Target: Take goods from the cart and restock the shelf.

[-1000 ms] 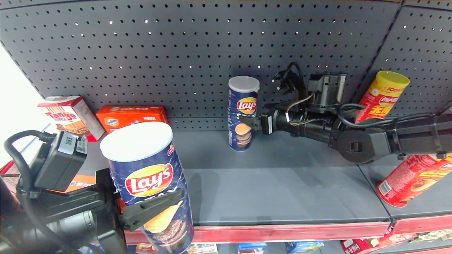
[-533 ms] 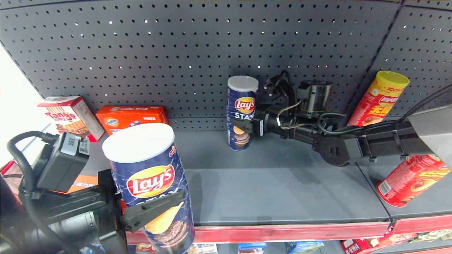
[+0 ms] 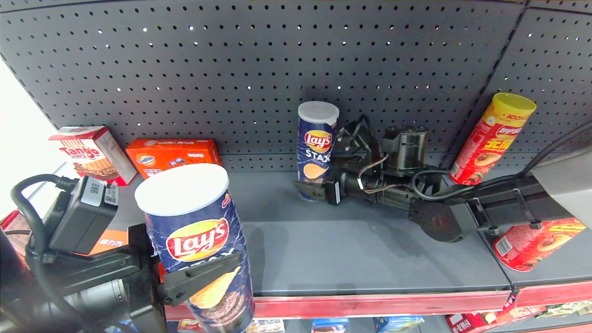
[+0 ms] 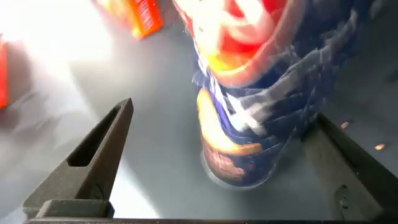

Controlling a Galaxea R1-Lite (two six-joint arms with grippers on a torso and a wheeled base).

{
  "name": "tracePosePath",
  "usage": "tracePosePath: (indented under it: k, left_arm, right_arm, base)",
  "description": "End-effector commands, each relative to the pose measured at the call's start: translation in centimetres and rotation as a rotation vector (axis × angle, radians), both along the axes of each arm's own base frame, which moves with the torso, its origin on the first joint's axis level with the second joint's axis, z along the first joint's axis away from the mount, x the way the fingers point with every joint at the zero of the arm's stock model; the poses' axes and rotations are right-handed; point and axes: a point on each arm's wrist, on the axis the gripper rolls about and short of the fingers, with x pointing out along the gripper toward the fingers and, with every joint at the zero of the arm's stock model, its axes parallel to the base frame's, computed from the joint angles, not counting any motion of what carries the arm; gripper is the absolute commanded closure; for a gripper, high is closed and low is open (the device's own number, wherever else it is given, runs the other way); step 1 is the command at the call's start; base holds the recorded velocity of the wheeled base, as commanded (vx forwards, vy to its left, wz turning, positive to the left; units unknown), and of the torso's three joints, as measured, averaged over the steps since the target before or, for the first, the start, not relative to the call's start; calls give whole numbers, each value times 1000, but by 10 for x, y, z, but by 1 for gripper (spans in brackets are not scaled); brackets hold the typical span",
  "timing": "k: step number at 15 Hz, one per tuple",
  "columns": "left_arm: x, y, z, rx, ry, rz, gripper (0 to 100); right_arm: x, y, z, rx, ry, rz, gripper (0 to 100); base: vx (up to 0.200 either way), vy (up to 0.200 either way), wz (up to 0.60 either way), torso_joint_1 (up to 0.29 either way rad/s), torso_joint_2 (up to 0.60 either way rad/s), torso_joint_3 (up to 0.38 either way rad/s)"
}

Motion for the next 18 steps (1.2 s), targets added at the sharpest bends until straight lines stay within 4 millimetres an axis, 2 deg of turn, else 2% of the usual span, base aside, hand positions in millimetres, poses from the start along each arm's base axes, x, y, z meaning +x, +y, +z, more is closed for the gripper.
tracePosePath:
  k: [1,3,7,17,18]
  left_arm:
    - [0,0,-1,1,2,1,100]
    - [-1,1,-1,1,2,1,100]
    - [-1,0,-1,1,2,1,100]
    - [0,1,-1,1,2,4,100]
    - [0,1,-1,1,2,4,100]
  right_arm:
    - [-18,-3,6,3,-5,20,0]
    - [-25,-6,6,-3,3,20,0]
    - [-10,-17,8,14,-20,-26,0]
    - [34,16,-4,60,-93,-24,0]
    - [35,15,-3,67,-122,-19,100]
  base:
    - [0,0,0,0,0,0]
    - [0,0,0,0,0,0]
    - [0,0,0,0,0,0]
    - [0,0,0,0,0,0]
    - [0,0,0,0,0,0]
